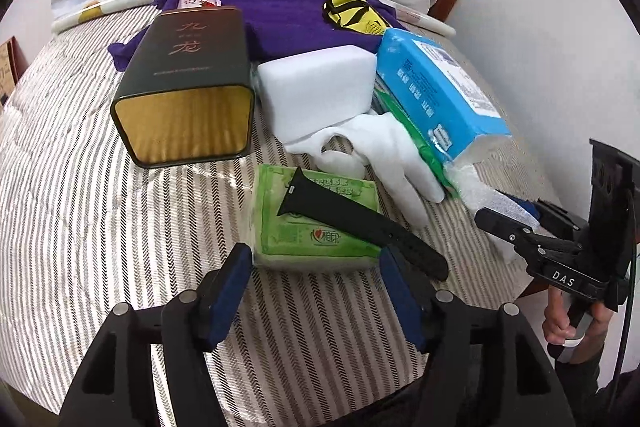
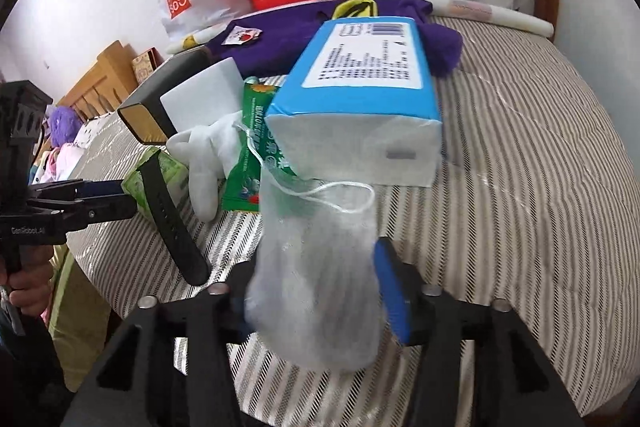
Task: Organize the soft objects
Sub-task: 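Lift the mesh bag with the right tool while the left tool reaches toward the green tissue pack, then grasp the green tissue pack with the left tool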
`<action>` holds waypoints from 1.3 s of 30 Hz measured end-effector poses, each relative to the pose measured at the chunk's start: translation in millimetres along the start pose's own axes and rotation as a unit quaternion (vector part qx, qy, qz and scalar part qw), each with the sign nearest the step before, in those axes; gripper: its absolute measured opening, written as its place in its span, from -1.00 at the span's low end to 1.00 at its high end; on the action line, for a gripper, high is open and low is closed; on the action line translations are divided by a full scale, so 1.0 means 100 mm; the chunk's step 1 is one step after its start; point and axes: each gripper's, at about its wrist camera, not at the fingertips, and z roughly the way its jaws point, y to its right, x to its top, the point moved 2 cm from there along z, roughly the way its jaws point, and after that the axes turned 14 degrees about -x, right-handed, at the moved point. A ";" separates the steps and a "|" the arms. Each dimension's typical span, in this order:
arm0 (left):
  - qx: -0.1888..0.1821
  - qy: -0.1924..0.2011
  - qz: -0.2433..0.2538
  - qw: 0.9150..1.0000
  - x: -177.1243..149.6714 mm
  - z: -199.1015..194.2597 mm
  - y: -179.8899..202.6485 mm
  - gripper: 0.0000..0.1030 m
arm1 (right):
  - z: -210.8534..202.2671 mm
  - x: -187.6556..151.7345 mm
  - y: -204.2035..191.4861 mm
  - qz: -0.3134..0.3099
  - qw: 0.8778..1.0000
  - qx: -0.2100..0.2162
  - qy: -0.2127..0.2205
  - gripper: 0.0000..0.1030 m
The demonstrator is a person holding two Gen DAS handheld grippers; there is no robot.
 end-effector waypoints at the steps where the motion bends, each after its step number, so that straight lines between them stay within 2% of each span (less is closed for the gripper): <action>1: 0.005 0.001 0.003 1.000 0.00 0.00 0.00 0.25 | 0.01 0.00 -0.02 -0.004 1.000 -0.002 0.001 0.16; 7: 0.046 0.003 0.044 0.998 -0.02 -0.01 0.09 0.25 | 0.08 0.02 -0.13 -0.025 0.999 -0.023 0.009 0.44; 9: 0.052 0.002 0.064 0.997 -0.02 0.02 0.16 0.37 | 0.11 0.04 -0.16 -0.032 0.999 -0.035 0.015 0.44; 11: 0.063 0.001 0.074 0.995 -0.02 0.07 0.19 0.40 | 0.12 0.05 -0.18 -0.037 0.998 -0.043 0.019 0.44; 14: 0.061 -0.003 0.071 0.996 -0.01 0.16 0.20 0.45 | 0.12 0.04 -0.18 -0.038 0.998 -0.046 0.022 0.42; 17: 0.069 0.002 0.069 0.995 0.01 0.23 0.18 0.53 | 0.11 0.02 -0.16 -0.041 0.997 -0.058 0.025 0.26; 20: 0.094 -0.002 0.073 0.993 0.01 0.33 0.16 0.56 | 0.09 0.01 -0.14 -0.039 0.996 -0.073 0.028 -0.02; 21: 0.101 0.004 0.083 0.991 0.00 0.35 0.17 0.60 | 0.08 0.01 -0.12 -0.036 0.996 -0.075 0.028 -0.19; 22: 0.103 0.006 0.086 0.991 0.00 0.35 0.17 0.60 | 0.07 0.02 -0.09 -0.030 0.996 -0.077 0.028 -0.45; 24: 0.094 0.014 0.081 0.992 0.00 0.30 0.14 0.37 | 0.06 0.03 -0.04 -0.021 0.997 -0.069 0.024 -0.82; 30: 0.085 0.048 0.054 0.994 0.04 -0.09 0.00 0.37 | -0.07 0.04 -0.02 -0.008 0.999 -0.027 0.021 -0.89; 33: 0.041 0.063 0.020 0.997 0.07 -0.33 -0.05 0.37 | -0.13 0.07 -0.03 0.000 1.000 -0.003 0.017 -0.89; 35: 0.028 0.082 0.004 0.996 0.10 -0.46 -0.07 0.37 | -0.15 0.08 -0.05 0.001 1.000 -0.004 0.017 -0.89; 39: 0.052 0.105 0.011 0.993 0.13 -0.61 -0.08 0.37 | -0.18 0.09 -0.08 0.000 1.000 -0.003 0.018 -0.89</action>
